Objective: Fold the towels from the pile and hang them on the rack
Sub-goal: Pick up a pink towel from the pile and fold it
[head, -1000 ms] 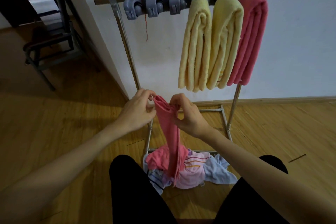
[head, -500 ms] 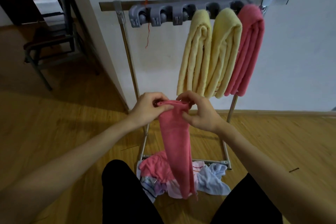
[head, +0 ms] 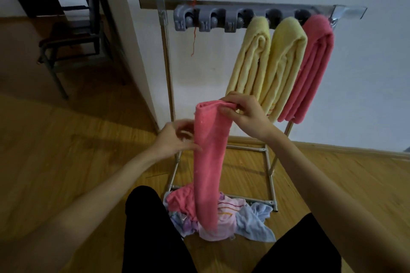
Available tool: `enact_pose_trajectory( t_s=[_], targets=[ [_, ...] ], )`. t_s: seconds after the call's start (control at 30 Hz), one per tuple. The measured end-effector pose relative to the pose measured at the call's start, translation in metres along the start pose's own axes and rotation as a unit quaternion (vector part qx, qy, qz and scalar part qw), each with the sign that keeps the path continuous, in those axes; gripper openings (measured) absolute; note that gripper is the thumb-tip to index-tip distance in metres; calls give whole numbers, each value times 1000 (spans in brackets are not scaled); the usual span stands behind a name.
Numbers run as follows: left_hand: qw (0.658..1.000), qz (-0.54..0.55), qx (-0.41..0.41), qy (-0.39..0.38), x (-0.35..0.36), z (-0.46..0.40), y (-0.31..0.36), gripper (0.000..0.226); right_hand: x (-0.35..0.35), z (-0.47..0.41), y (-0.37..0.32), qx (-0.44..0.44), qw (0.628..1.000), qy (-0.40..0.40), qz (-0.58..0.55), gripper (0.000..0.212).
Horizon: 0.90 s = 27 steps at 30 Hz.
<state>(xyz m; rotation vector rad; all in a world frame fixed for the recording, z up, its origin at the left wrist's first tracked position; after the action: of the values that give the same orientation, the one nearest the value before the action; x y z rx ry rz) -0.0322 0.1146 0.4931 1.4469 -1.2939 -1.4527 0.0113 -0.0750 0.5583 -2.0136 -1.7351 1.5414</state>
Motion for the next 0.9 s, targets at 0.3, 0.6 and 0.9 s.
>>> enact_pose_trajectory(
  t_s=[0.3, 0.6, 0.9],
  targets=[
    [990, 34, -134, -2, 40, -9, -116, 18, -23, -3, 1, 51, 996, 78, 7, 11],
    [996, -31, -17, 79, 10, -54, -69, 10, -29, 65, 96, 382, 903, 196, 37, 19],
    [971, -155, 35, -181, 11, -67, 42, 25, 36, 100, 137, 442, 883, -153, 39, 55]
  ],
)
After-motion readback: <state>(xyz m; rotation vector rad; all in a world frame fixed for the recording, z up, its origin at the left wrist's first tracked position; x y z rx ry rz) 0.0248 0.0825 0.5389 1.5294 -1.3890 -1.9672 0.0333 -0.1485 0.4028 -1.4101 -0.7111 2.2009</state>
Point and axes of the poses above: each hand's wrist, its own z-axis away from the middle knuckle, its own x-axis out of the palm, y = z × x, the point moved 4 cm from there along -z, towards the middle knuckle, and after that the axes turned 5 degrees about z, right-handed, at the moved point
